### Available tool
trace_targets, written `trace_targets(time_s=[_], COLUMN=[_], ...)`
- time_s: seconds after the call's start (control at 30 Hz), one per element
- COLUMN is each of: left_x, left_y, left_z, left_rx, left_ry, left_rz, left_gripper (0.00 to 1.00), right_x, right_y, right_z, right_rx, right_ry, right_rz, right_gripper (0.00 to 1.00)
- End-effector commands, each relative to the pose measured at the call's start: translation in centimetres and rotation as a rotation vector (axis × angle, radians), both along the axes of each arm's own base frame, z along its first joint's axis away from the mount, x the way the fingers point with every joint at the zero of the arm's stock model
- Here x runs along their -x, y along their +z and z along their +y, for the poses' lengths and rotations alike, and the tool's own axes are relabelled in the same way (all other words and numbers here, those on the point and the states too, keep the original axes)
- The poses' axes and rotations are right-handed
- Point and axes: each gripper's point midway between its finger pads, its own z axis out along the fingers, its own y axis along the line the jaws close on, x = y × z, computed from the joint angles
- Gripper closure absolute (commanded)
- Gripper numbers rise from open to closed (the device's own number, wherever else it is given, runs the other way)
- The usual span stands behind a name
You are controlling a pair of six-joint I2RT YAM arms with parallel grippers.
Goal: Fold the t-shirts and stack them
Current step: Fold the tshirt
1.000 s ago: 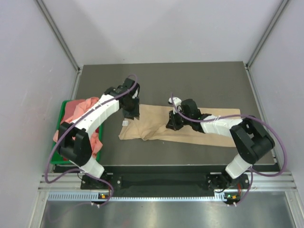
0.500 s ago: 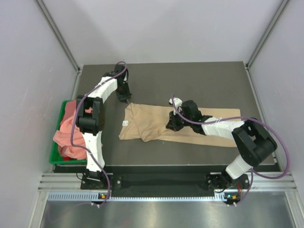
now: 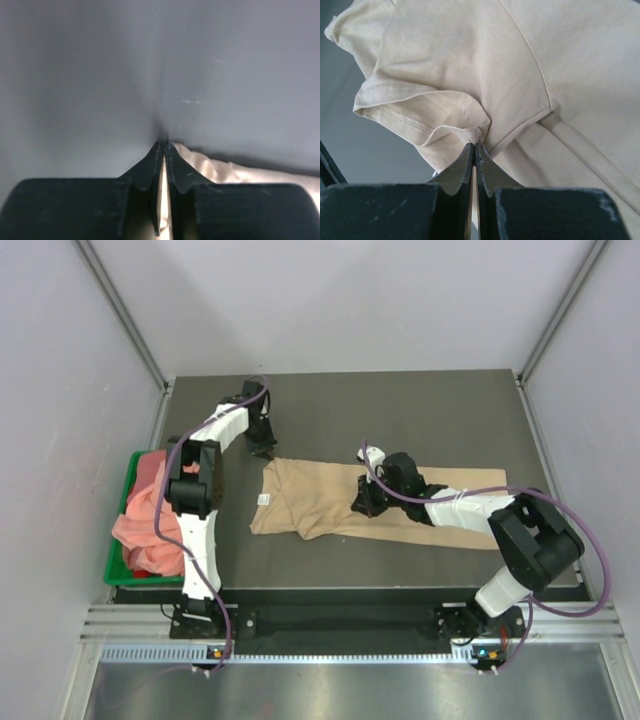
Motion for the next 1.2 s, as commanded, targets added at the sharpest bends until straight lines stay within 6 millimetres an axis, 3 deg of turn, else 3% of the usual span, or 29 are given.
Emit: trace_targets(time_s=[0.0,0.1,0.27,0.43,0.53,0.8,1.0,1.13,1.17], left_x=[-0.1,-0.5,-2.1,-1.6,-1.1,-0.3,-0.7,-1.1,-1.1], left_y=[-1.0,-0.3,3.2,6.4,6.2,2.8,2.3,2.7,3.0], left_z=[1.9,2.7,1.8,-1.3,-1.8,-1.7,-2.1,-2.4,-2.4], left_rx=[-0.085,-0.117,-0.068,0.100,0.129,0.125,0.152,0.171,0.172], left_ry=[0.051,0.081,0.069,-0.039,-0.056,-0.032,-0.006,0.007,0.009], left_rz=[0.010,0.006,-0.070,-0.125,-0.125,-0.067,-0.070,-0.085,-0.086], left_gripper=[0.91,0.92,0.88,0.74,0.70,0.67,0.72,1.00,1.00], right_x=[-0.3,-0.2,-0.4,-0.3,-0.4,-0.1,0.3,0.6,0.6], right_y=[1.7,1.7,1.9,1.8,1.9,2.4,3.1,3.4,3.5], right_z=[0.5,0.3,0.5,0.6,0.6,0.8,1.0,1.1,1.1], right_rx=[-0.030,-0.024,-0.028,-0.037,-0.038,-0.056,-0.077,-0.085,-0.090], right_ry=[0.003,-0.002,-0.008,-0.005,-0.008,-0.002,-0.001,-0.002,-0.006], right_rz=[-0.062,-0.065,-0.063,-0.053,-0.053,-0.053,-0.056,-0.058,-0.062], right_gripper=[1.00,1.00,1.00,1.00,1.00,1.00,1.00,1.00,1.00])
